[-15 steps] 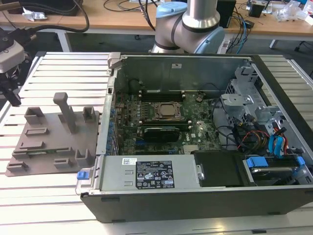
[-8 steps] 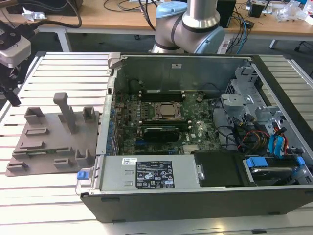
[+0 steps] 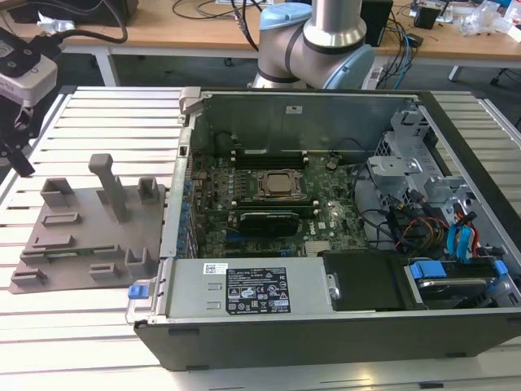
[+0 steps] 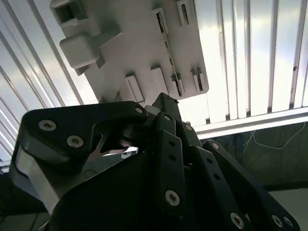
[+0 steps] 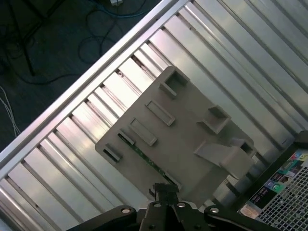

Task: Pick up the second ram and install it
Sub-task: 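Pick up the second ram and move it above second insertion slot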

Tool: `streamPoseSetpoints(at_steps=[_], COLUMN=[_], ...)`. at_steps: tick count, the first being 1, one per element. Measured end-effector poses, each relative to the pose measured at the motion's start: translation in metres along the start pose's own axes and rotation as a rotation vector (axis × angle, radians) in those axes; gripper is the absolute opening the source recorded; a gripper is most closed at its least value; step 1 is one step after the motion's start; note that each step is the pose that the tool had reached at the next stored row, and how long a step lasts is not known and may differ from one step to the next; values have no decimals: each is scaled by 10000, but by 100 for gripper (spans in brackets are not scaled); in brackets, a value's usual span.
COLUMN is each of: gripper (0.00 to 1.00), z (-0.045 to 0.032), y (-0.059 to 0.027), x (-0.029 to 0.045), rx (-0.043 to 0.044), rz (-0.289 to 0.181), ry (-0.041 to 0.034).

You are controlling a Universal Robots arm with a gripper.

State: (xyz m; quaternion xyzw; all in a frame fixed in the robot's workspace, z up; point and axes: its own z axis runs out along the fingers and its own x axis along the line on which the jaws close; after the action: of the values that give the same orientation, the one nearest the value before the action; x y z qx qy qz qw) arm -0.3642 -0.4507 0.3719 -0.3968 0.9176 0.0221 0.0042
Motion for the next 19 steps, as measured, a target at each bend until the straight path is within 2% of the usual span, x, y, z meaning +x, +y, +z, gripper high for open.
streamPoseSetpoints(at_steps=[3,5,11,15,17,19], gripper=[10,10,10,10,10,10], z=[0,0,0,0,0,2], y=[0,0,0,0,0,0], x=[0,0,0,0,0,0], rx=[-10,-22,-41,-61,-64,-82], rz=[-396,-873,-1628,-2434,-2530,-3279], ry=[15,32,60,90,94,121])
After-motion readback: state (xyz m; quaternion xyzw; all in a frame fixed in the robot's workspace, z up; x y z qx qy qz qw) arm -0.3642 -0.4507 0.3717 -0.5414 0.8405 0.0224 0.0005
